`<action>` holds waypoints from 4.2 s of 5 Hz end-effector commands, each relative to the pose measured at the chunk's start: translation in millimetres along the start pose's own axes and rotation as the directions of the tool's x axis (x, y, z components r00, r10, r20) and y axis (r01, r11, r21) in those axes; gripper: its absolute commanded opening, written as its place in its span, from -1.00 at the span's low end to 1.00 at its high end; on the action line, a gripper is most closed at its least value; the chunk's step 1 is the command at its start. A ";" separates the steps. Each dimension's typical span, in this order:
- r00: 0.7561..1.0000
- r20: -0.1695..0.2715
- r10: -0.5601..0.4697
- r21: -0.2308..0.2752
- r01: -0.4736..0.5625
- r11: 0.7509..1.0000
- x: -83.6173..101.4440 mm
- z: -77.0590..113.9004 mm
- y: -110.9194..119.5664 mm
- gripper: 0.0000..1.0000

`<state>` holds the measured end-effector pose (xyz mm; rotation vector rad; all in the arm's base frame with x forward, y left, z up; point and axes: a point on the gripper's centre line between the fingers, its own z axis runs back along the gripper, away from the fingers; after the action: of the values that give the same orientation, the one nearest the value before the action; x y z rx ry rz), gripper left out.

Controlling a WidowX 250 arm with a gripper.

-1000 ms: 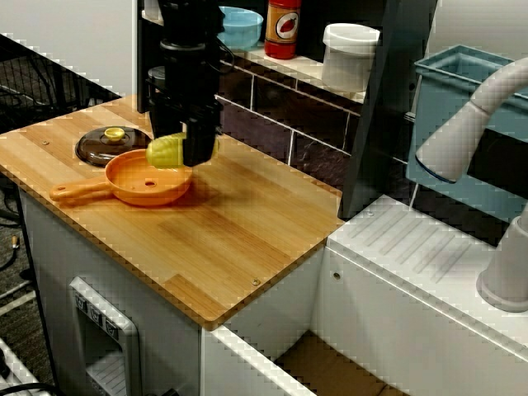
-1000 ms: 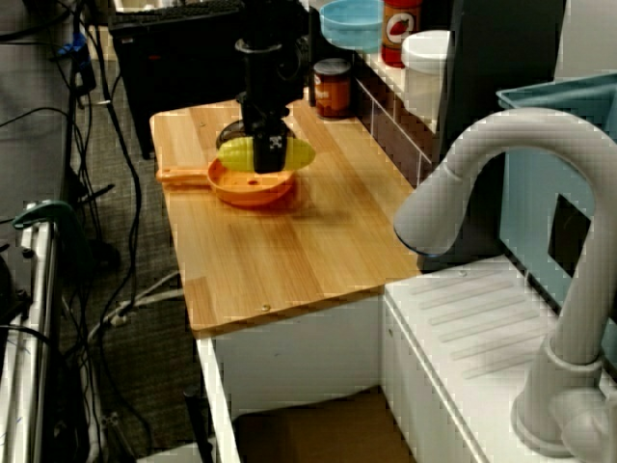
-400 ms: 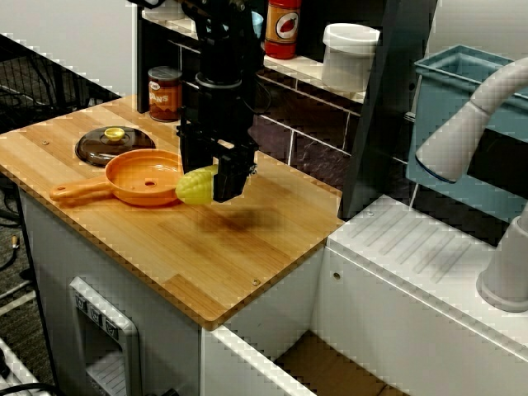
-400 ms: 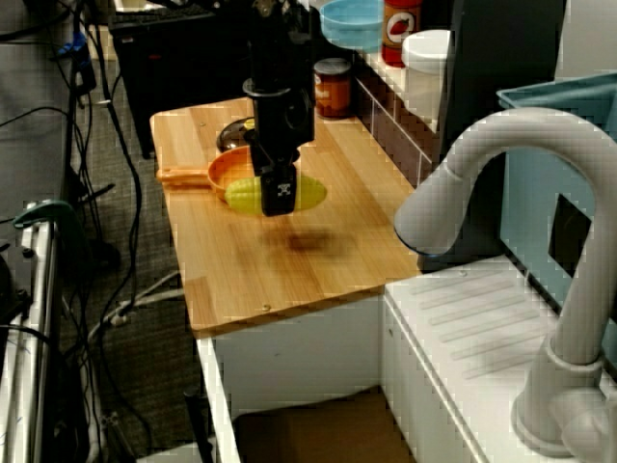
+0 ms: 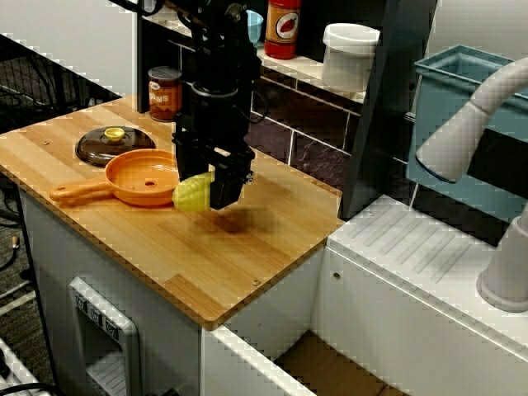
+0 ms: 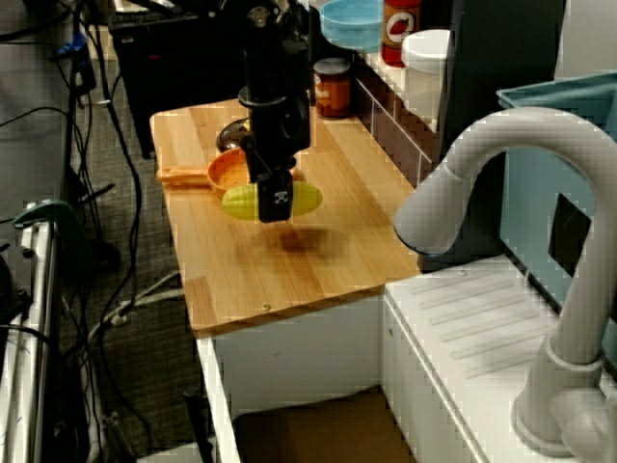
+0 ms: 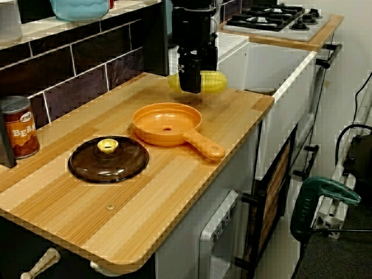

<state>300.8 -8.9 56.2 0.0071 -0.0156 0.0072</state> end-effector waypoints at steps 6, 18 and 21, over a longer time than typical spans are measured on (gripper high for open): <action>0.998 -0.015 0.053 -0.082 -0.054 0.995 13.2 5.0 36.5 1.00; 0.979 0.157 0.131 0.014 -0.135 0.991 -1.5 26.4 160.0 1.00; 0.978 0.166 0.125 0.020 -0.130 0.991 12.8 24.1 177.0 1.00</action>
<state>310.4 157.0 66.7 0.0183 -0.1387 0.1318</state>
